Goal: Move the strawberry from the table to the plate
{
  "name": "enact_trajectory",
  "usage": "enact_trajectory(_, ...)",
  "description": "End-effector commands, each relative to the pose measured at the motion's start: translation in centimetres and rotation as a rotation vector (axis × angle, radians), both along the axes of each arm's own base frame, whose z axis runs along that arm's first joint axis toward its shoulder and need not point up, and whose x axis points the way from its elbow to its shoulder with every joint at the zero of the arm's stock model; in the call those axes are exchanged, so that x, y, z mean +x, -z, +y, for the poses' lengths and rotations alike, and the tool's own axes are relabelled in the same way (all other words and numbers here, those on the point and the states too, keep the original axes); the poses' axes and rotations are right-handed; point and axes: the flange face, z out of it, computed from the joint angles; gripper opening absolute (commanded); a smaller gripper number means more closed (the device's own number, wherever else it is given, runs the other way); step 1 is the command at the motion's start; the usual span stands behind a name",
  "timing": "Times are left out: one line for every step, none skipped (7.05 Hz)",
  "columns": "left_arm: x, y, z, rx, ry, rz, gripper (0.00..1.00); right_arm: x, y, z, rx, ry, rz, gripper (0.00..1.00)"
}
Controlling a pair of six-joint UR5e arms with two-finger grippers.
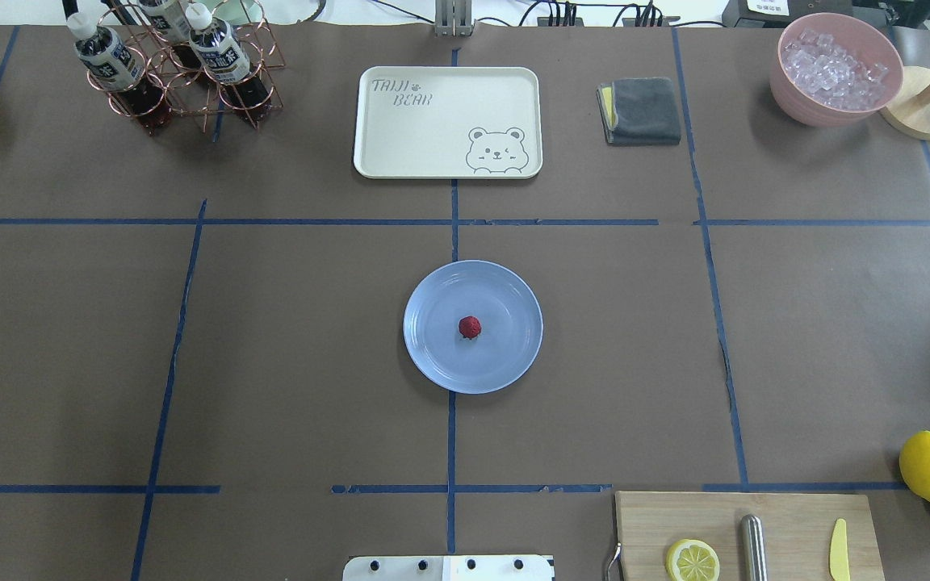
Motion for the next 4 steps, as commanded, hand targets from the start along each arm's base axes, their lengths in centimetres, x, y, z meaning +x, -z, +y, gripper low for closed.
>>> enact_trajectory(-0.8, -0.3, 2.9, -0.124, -0.010, 0.011, 1.00, 2.9, -1.8, 1.1, 0.006, 0.113, 0.009, 1.00)
enact_trajectory(-0.9, -1.0, 3.3, -0.064, -0.062, -0.006, 1.00, 2.9, -1.6, 1.2, 0.008, 0.112, 0.009, 1.00)
enact_trajectory(-1.0, -1.1, 3.3, 0.006, -0.119, -0.024, 1.00, 2.9, -1.4, 1.2, 0.009, 0.109, 0.008, 1.00)
enact_trajectory(-1.9, -0.3, 3.3, 0.021, -0.092, -0.030, 1.00, 2.8, -1.4, 1.2, 0.009, 0.109, 0.006, 1.00)
